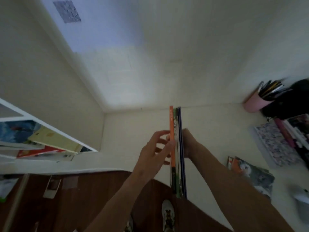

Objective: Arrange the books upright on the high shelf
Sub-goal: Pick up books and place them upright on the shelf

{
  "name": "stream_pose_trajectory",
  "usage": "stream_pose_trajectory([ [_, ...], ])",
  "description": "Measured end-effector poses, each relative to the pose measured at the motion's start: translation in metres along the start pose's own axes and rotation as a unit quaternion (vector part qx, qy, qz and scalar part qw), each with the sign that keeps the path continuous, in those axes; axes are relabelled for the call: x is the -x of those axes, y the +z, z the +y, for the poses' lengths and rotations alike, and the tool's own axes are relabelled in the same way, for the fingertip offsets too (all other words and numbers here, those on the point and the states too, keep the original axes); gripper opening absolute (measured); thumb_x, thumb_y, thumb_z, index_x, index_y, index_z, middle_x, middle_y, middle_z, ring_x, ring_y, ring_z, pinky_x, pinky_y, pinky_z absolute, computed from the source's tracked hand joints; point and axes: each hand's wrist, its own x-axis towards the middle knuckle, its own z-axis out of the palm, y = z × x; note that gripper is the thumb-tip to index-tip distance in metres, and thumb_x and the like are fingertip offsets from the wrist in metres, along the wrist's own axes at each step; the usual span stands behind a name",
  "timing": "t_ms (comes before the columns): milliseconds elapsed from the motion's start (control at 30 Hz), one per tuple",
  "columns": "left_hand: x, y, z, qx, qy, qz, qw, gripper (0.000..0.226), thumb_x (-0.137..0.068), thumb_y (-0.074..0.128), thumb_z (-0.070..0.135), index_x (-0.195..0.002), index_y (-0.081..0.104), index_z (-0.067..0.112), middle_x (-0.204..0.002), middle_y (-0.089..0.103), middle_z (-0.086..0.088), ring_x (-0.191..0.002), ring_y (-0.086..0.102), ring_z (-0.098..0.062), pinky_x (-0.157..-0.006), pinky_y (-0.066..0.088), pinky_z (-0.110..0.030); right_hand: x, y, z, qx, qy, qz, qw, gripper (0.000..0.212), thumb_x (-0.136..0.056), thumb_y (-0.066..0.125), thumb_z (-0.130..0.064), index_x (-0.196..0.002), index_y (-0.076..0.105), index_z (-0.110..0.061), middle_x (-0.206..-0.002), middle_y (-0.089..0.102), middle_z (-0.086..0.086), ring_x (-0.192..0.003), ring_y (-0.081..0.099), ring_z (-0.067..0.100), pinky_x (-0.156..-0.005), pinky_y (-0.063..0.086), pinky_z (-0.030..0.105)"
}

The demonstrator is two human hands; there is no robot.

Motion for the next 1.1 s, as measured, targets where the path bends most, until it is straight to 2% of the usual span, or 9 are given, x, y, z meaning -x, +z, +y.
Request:
stream_pose_trajectory([
  [133, 0.002, 0.003, 0.002, -0.023, -0.017, -0.023, 0.999, 0.052, -0.09, 0.064, 0.051, -0.138, 0.049, 0.036, -0.113, 0.066, 0.005, -0.093, 0.073, -0.016, -0.071, 0.065, -0.04, -0.004, -0.011, 0.001, 0.046, -0.031, 0.036, 0.998, 0.043, -0.091, 0.023, -0.014, -0.076, 0.061, -0.003, -0.065, 0.065, 0.013, -0.057, 0.069, 0.03, -0.066, 0.054, 0.039],
  [267, -0.002, 0.008, 0.003, -0.018, -0.027, -0.018, 0.999, 0.045, -0.095, 0.065, 0.044, -0.136, 0.05, 0.036, -0.113, 0.066, 0.003, -0.092, 0.073, -0.018, -0.071, 0.065, -0.041, -0.001, -0.017, 0.002, 0.036, -0.015, 0.023, 0.999, 0.06, -0.093, 0.024, -0.017, -0.061, 0.073, -0.004, -0.063, 0.066, 0.012, -0.056, 0.068, 0.028, -0.071, 0.051, 0.041],
  [467, -0.006, 0.012, 0.006, -0.028, -0.023, -0.009, 0.999, 0.044, -0.095, 0.064, 0.044, -0.136, 0.051, 0.036, -0.111, 0.066, 0.002, -0.089, 0.074, -0.017, -0.07, 0.065, -0.043, 0.005, -0.015, -0.005, 0.026, -0.004, -0.001, 1.0, 0.066, -0.095, 0.023, -0.018, -0.056, 0.074, -0.005, -0.062, 0.066, 0.011, -0.055, 0.069, 0.027, -0.069, 0.05, 0.04],
  [633, -0.004, 0.015, 0.014, -0.072, -0.024, -0.009, 0.997, 0.063, -0.085, 0.06, 0.065, -0.14, 0.041, 0.041, -0.114, 0.064, 0.007, -0.089, 0.073, -0.013, -0.072, 0.065, -0.036, 0.019, -0.007, -0.013, 0.017, 0.003, 0.012, 1.0, 0.064, -0.09, 0.023, -0.015, -0.053, 0.074, -0.004, -0.061, 0.067, 0.013, -0.064, 0.068, 0.03, -0.075, 0.051, 0.045],
  [700, -0.002, 0.019, 0.022, -0.171, -0.01, -0.001, 0.985, 0.079, -0.079, 0.06, 0.076, -0.143, 0.029, 0.041, -0.11, 0.062, 0.014, -0.089, 0.071, -0.009, -0.079, 0.062, -0.033, 0.033, 0.004, -0.018, -0.002, -0.007, 0.028, 1.0, 0.056, -0.08, 0.026, -0.01, -0.044, 0.069, -0.003, -0.054, 0.065, 0.012, -0.055, 0.068, 0.028, -0.063, 0.055, 0.035],
  [767, 0.001, 0.022, 0.033, -0.279, 0.019, 0.023, 0.96, 0.08, -0.086, 0.064, 0.068, -0.144, 0.019, 0.035, -0.113, 0.065, 0.009, -0.091, 0.072, -0.016, -0.084, 0.06, -0.035, 0.051, 0.018, -0.026, -0.004, -0.029, 0.041, 0.999, 0.043, -0.065, 0.029, -0.009, -0.036, 0.06, -0.005, -0.047, 0.059, 0.009, -0.043, 0.063, 0.023, -0.046, 0.049, 0.023],
  [900, 0.017, 0.015, 0.072, -0.357, 0.088, 0.073, 0.927, 0.064, -0.099, 0.055, 0.045, -0.145, 0.015, 0.03, -0.12, 0.068, -0.002, -0.082, 0.073, -0.018, -0.078, 0.061, -0.03, 0.081, 0.048, -0.046, -0.028, -0.066, 0.035, 0.997, 0.033, -0.059, 0.029, -0.012, -0.034, 0.049, -0.011, -0.049, 0.053, 0.005, -0.051, 0.056, 0.024, -0.052, 0.042, 0.024],
  [1000, 0.043, -0.004, 0.114, -0.392, 0.154, 0.119, 0.899, 0.062, -0.101, 0.048, 0.042, -0.151, 0.012, 0.028, -0.104, 0.071, 0.002, -0.072, 0.069, -0.016, -0.067, 0.055, -0.026, 0.113, 0.082, -0.068, -0.039, -0.115, -0.001, 0.993, 0.028, -0.06, 0.029, -0.012, -0.04, 0.048, -0.012, -0.059, 0.052, 0.005, -0.065, 0.051, 0.025, -0.062, 0.039, 0.028],
  [1100, 0.08, -0.027, 0.156, -0.39, 0.214, 0.168, 0.88, 0.068, -0.098, 0.04, 0.048, -0.153, 0.004, 0.034, -0.091, 0.071, 0.006, -0.068, 0.069, -0.016, -0.065, 0.054, -0.028, 0.155, 0.126, -0.088, -0.016, -0.185, -0.038, 0.982, 0.012, -0.061, 0.029, -0.012, -0.052, 0.038, -0.012, -0.061, 0.051, 0.006, -0.064, 0.05, 0.025, -0.064, 0.036, 0.029],
])
